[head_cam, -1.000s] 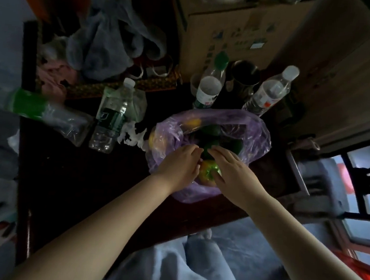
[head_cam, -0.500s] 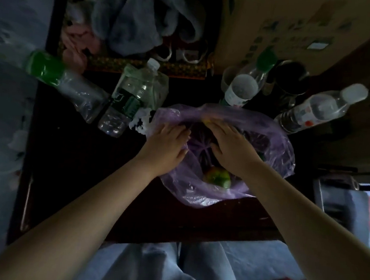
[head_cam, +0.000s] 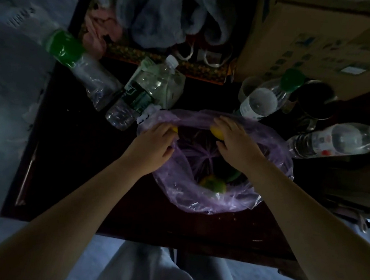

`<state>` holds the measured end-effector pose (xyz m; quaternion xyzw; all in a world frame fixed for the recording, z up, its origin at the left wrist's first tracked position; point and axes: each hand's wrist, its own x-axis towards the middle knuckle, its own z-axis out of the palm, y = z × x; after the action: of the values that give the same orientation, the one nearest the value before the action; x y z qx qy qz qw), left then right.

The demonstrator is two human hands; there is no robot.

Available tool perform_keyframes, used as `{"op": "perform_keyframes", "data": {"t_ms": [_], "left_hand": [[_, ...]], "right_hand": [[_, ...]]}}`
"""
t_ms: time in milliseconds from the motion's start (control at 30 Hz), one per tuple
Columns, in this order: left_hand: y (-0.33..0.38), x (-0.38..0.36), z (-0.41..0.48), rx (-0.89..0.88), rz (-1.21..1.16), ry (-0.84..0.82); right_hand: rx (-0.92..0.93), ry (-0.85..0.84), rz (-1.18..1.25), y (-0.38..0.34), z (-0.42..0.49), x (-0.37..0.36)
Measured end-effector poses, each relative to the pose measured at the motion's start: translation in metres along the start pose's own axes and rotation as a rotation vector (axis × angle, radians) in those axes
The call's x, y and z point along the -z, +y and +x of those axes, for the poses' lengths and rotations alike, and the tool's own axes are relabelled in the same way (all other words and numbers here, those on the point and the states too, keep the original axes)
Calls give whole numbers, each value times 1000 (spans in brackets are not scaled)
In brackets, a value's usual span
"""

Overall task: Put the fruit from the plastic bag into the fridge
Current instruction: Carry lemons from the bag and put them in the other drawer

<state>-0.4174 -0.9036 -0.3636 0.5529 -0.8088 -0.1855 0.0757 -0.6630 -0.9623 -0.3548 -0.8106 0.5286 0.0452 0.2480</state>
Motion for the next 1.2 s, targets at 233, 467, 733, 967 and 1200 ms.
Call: {"op": "perform_keyframes", "data": {"t_ms": [233,467,733,967,1200], "left_hand": [[0,-10,1,97,-232,35],[17,-17,5,137,-380,49],[22,-15,4,242,-295,23],[28,-8,-4,93,-14,91],[31,-14,-2,78,-64,43]], "right_hand": [[1,-25,21,-1,8,-8],[-17,-88,-3,-8,3,-14],[-44,194,11,-12,-27,-10],[83,250,-30,-18,-36,-17],[7,145,1,-18,-18,-23]]}}
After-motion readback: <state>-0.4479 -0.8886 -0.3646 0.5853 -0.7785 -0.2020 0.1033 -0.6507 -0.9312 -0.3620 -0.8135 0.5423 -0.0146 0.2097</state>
